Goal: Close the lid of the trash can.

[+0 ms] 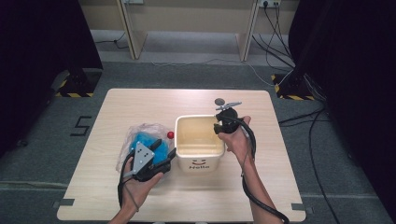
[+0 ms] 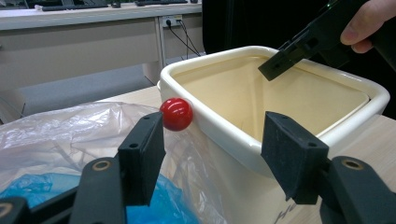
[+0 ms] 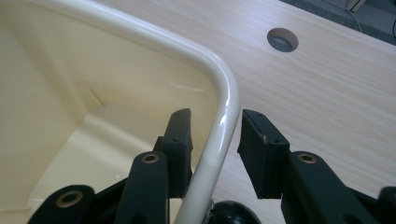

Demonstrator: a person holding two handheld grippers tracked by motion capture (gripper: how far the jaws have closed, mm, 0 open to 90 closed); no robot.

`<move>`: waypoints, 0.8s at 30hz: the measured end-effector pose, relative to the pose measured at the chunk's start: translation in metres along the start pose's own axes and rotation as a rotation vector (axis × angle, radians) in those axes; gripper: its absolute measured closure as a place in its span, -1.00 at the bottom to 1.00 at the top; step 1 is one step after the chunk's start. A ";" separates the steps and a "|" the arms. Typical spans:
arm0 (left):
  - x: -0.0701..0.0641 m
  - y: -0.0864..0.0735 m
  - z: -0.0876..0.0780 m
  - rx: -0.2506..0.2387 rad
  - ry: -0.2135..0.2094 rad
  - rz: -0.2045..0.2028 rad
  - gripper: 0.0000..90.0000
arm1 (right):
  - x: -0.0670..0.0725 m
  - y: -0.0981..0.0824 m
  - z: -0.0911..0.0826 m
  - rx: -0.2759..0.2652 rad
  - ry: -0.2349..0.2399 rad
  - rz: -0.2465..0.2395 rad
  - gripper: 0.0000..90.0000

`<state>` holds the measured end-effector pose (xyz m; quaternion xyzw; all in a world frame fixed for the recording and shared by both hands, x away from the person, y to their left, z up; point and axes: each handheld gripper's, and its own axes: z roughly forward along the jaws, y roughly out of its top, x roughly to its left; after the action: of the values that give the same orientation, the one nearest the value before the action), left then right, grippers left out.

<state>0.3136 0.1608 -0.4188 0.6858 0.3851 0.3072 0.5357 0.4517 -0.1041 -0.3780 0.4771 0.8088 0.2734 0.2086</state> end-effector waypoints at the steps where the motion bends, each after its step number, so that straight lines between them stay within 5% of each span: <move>1: -0.001 -0.001 0.000 0.001 -0.003 0.003 -0.13 | -0.001 -0.001 0.000 0.001 -0.002 0.003 0.37; 16: -0.013 -0.005 0.001 -0.006 -0.068 0.019 -0.17 | -0.012 -0.003 -0.006 -0.143 0.066 0.074 0.34; 20: -0.014 -0.011 0.005 0.024 -0.080 0.024 -0.17 | -0.015 -0.003 -0.005 -0.159 0.084 0.054 0.60; 24: -0.018 -0.016 0.010 0.045 -0.098 0.032 -0.16 | -0.015 -0.003 -0.004 -0.173 0.093 0.063 0.64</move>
<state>0.3095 0.1426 -0.4371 0.7180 0.3541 0.2729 0.5334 0.4540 -0.1194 -0.3761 0.4694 0.7754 0.3706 0.2027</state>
